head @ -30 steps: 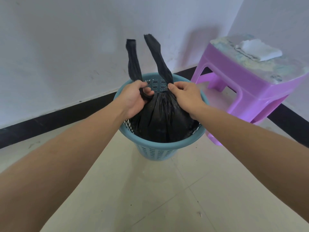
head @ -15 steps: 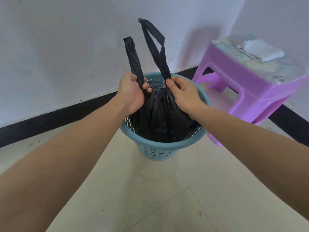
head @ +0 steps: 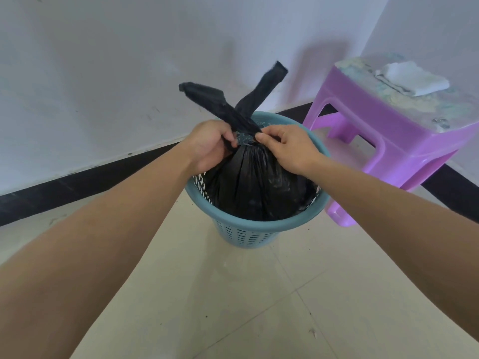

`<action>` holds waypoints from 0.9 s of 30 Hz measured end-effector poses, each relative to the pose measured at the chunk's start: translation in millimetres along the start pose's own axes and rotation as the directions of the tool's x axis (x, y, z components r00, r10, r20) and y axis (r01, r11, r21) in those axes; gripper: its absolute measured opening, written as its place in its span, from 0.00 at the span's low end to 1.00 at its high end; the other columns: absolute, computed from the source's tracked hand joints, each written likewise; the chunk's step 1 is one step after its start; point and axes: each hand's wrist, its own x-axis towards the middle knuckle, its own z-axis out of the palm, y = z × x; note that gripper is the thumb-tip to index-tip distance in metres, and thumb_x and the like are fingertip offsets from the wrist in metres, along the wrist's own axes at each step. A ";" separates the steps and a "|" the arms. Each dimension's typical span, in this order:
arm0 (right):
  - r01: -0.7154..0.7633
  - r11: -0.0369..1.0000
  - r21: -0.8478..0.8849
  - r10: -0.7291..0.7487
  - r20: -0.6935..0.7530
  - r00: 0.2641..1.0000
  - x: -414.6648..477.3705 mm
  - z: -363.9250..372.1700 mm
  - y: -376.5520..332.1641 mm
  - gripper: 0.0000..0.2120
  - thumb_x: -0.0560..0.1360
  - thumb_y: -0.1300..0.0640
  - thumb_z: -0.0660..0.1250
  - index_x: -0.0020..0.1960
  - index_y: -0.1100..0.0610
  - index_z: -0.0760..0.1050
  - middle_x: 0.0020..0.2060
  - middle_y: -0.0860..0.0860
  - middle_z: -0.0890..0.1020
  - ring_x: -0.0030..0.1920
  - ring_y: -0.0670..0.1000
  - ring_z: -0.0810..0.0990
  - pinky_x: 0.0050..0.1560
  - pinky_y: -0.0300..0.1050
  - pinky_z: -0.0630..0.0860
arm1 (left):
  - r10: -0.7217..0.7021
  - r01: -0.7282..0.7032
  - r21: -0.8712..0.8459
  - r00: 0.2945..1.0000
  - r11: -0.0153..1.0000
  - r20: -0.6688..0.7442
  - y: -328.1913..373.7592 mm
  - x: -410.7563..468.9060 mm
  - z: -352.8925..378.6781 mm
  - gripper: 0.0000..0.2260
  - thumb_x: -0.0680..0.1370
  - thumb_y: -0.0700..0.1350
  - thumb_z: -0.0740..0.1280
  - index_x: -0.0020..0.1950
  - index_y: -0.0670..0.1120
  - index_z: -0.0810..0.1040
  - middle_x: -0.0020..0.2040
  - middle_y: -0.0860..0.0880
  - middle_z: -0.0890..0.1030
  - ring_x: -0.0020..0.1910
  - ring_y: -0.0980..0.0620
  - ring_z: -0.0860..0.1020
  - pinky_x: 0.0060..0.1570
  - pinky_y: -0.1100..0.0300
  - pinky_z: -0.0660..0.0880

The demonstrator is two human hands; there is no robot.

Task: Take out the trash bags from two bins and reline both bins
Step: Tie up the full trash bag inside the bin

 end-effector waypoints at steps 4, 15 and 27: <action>-0.018 0.998 -0.055 0.024 0.122 0.992 -2.0 -9.0 -5.3 0.11 0.80 0.50 0.67 0.56 0.53 0.84 0.48 0.47 0.85 0.51 0.47 0.82 0.59 0.43 0.76 | 0.074 -0.092 0.135 0.988 0.987 0.133 -3.6 -10.2 4.7 0.14 0.75 0.26 0.60 0.57 0.35 0.78 0.49 0.43 0.84 0.51 0.47 0.82 0.56 0.57 0.78; -0.434 0.846 0.308 0.327 0.344 0.880 0.8 -17.7 -8.4 0.28 0.72 0.50 0.76 0.70 0.53 0.73 0.60 0.51 0.82 0.58 0.51 0.82 0.61 0.48 0.76 | 0.040 -0.032 0.183 0.998 0.983 -0.039 -11.3 -10.0 1.2 0.15 0.81 0.50 0.64 0.63 0.42 0.79 0.28 0.58 0.70 0.32 0.56 0.62 0.39 0.61 0.63; 0.004 -0.014 1.000 0.465 0.003 0.885 12.7 -24.5 -59.7 0.17 0.85 0.53 0.54 0.39 0.57 0.67 0.26 0.51 0.69 0.29 0.51 0.75 0.44 0.49 0.78 | -0.091 0.097 -0.089 0.994 0.991 0.068 -3.5 -16.6 11.9 0.19 0.83 0.61 0.51 0.57 0.55 0.78 0.41 0.55 0.81 0.34 0.58 0.73 0.38 0.61 0.69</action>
